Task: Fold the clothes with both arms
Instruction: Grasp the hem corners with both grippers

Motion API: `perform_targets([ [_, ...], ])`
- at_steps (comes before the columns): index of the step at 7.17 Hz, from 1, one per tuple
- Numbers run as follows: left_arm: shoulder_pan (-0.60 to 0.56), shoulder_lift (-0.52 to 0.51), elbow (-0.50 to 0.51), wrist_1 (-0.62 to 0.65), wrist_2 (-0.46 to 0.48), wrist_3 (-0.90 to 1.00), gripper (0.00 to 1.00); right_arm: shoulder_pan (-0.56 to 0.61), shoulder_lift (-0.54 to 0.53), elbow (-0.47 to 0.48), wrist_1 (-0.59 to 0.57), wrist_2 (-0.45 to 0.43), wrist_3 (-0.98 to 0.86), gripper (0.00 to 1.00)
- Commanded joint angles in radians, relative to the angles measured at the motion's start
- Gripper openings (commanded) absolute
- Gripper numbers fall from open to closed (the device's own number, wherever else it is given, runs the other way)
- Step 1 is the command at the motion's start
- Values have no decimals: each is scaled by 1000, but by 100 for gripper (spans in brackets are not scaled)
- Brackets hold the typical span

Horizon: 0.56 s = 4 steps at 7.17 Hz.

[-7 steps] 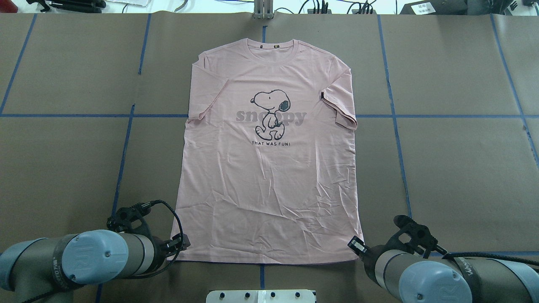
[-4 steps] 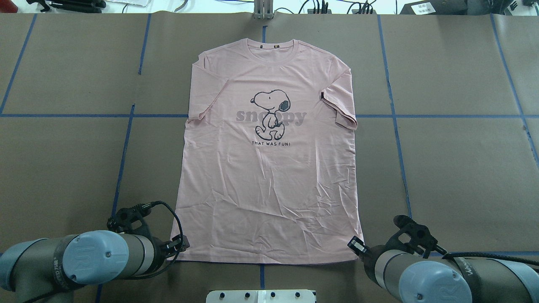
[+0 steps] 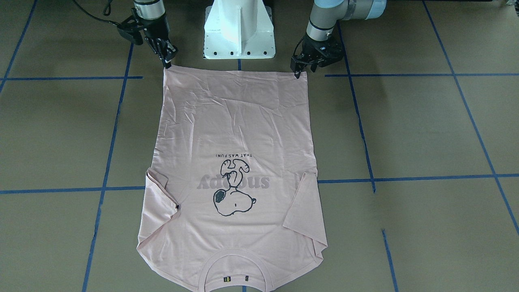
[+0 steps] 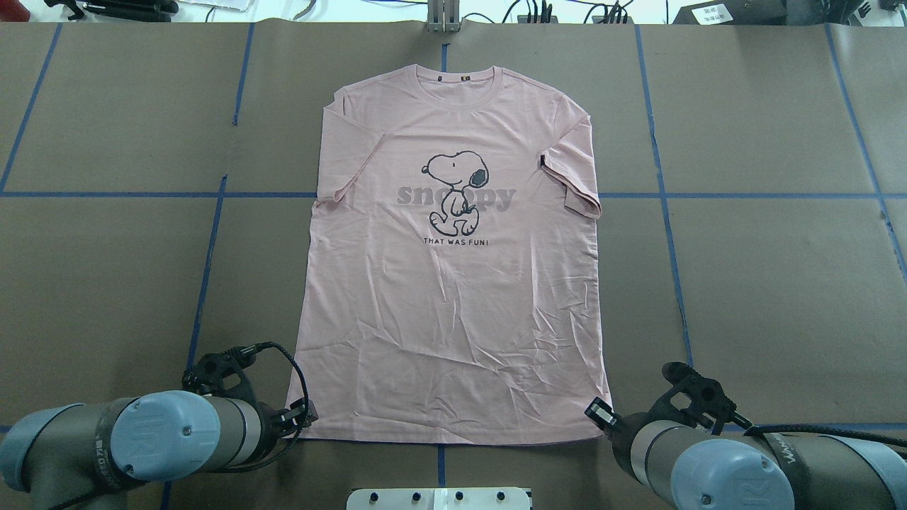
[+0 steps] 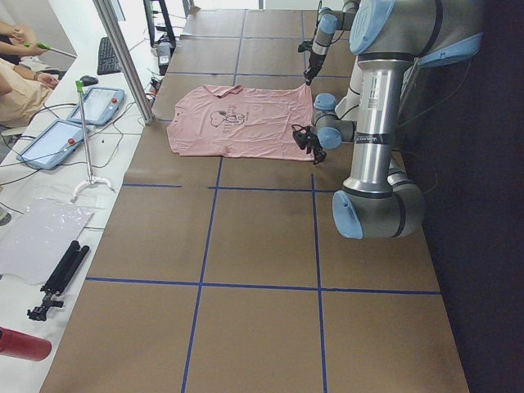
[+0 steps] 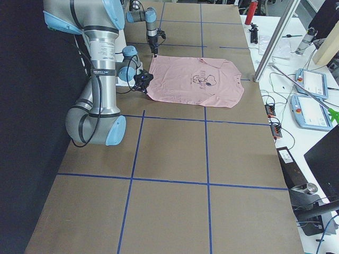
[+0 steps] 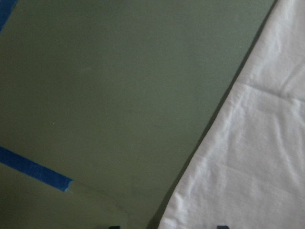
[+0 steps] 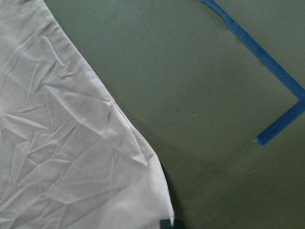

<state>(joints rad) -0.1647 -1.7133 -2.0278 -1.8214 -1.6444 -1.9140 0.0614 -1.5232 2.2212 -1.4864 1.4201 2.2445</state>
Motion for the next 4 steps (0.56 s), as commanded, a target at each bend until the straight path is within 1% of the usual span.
perform_targets([
  [1, 1, 0, 1, 1, 0, 0, 0, 0, 0, 0, 0, -1, 1, 0],
  [4, 1, -8, -23, 1, -6, 1, 0, 0, 0, 3, 0, 0, 1, 0],
])
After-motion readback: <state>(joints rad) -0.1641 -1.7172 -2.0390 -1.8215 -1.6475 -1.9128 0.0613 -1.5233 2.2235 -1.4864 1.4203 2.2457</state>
